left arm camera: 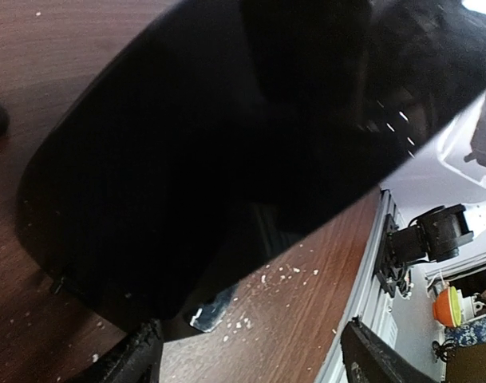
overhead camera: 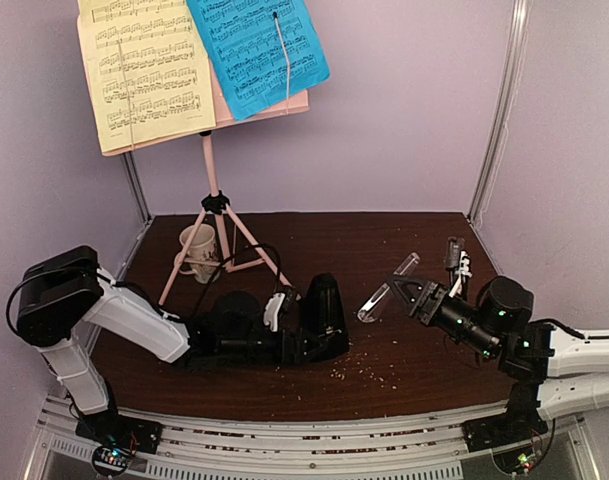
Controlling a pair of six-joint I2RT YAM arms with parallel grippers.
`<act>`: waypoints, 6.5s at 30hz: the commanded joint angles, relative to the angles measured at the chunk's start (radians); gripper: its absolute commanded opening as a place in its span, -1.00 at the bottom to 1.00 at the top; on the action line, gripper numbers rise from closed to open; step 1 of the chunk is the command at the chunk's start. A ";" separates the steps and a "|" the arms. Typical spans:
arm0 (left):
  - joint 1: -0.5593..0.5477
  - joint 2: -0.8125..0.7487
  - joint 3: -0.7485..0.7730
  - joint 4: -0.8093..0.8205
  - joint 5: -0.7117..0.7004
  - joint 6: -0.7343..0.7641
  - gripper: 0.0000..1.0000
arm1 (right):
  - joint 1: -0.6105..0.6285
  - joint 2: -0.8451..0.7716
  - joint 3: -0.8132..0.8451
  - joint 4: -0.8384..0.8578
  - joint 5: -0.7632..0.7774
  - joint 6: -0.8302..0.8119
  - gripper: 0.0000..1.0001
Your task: Pack up the instrument practice props
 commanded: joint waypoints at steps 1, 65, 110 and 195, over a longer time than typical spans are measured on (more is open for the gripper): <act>-0.008 0.007 0.023 0.116 0.030 0.010 0.60 | 0.009 -0.035 -0.024 0.020 0.035 -0.013 -0.05; 0.798 -0.565 0.151 -0.834 0.036 0.814 0.74 | 0.317 0.768 0.230 0.428 0.617 -0.557 -0.06; 0.799 -0.558 0.148 -0.830 0.050 0.810 0.74 | 0.336 0.895 0.229 0.555 0.728 -0.578 -0.07; 0.798 -0.565 0.143 -0.836 0.054 0.807 0.74 | 0.337 0.882 0.338 0.300 0.734 -0.616 1.00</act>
